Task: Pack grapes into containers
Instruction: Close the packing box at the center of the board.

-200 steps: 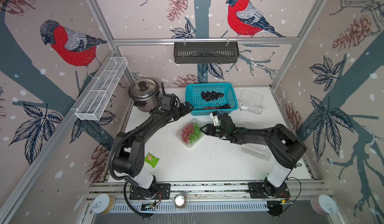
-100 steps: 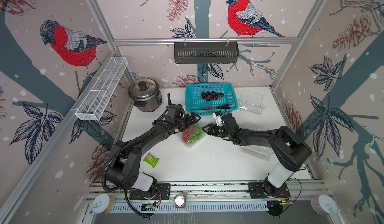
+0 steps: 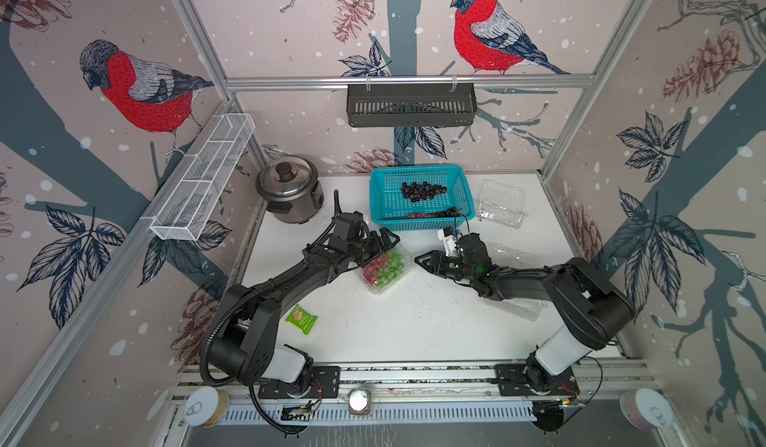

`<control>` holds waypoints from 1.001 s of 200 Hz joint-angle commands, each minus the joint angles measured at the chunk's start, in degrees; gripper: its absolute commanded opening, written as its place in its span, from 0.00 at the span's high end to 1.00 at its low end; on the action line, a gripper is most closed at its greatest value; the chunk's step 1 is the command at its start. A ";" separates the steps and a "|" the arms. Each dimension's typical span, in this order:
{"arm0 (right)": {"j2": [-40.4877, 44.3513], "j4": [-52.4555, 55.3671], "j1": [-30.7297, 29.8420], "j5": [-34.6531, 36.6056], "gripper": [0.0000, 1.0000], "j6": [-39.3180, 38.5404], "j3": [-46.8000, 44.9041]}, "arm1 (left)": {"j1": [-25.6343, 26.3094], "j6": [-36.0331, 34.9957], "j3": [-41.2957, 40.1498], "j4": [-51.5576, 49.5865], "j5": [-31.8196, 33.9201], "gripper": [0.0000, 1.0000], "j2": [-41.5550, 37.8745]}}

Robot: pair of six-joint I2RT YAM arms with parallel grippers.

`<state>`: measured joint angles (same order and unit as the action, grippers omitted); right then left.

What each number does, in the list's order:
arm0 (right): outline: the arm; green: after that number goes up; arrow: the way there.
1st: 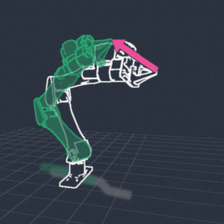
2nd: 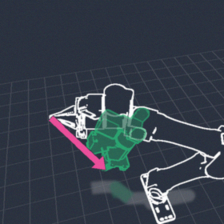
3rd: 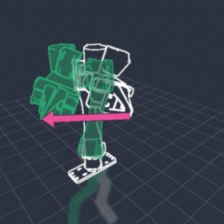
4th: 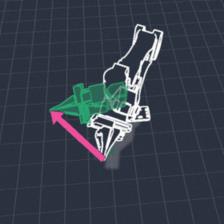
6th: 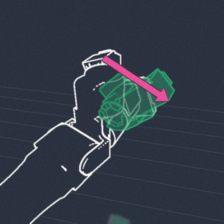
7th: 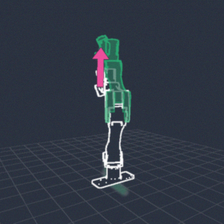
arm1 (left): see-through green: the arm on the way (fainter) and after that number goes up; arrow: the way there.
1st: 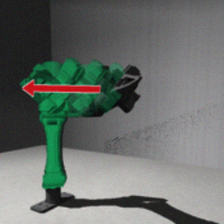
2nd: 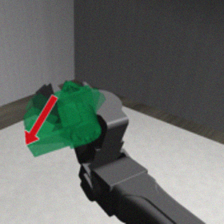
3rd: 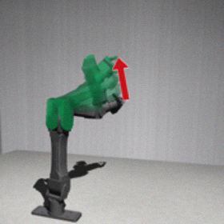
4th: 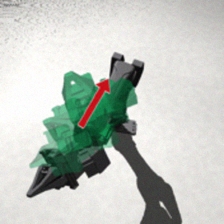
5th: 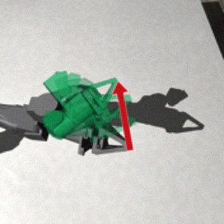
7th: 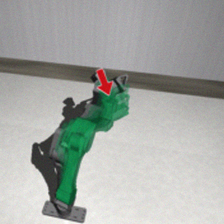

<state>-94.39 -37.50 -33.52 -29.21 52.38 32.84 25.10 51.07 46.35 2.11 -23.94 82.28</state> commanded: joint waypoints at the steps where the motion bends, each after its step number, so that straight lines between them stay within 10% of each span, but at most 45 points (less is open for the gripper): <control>1: -0.85 -5.34 0.08 -2.07 0.53 1.79 -0.50 | 0.03 0.83 -0.56 2.17 0.56 0.02 -0.79; 200: -9.67 -15.76 0.12 -6.97 0.73 9.91 0.91 | 0.52 1.67 -4.16 2.91 1.88 0.02 -3.09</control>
<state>-103.50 -49.87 -33.32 -35.07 60.31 33.54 25.52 52.56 42.41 3.97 -22.41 79.35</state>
